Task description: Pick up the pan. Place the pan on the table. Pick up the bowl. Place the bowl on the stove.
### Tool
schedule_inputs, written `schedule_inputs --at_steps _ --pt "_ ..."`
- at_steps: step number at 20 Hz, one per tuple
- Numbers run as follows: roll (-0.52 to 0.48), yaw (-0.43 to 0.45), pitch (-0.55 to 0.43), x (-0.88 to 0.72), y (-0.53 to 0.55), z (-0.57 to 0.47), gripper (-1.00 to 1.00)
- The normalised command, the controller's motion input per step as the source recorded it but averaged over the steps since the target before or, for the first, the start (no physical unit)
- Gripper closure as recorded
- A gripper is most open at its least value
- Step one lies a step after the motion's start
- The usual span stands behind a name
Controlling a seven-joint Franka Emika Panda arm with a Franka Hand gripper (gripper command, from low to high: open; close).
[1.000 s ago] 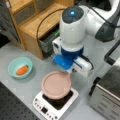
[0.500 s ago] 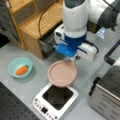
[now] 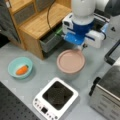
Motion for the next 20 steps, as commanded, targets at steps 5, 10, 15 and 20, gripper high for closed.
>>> schedule_inputs --at_steps 5,10,15,20 --pt "-0.005 0.052 -0.206 -0.31 -0.11 -0.2 1.0" --pt "-0.028 0.045 -0.216 -0.06 -0.15 -0.23 1.0" --pt "-0.054 0.061 -0.179 0.06 -0.2 -0.32 1.0" --pt "-0.071 0.097 -0.123 0.12 -0.12 -0.28 1.0"
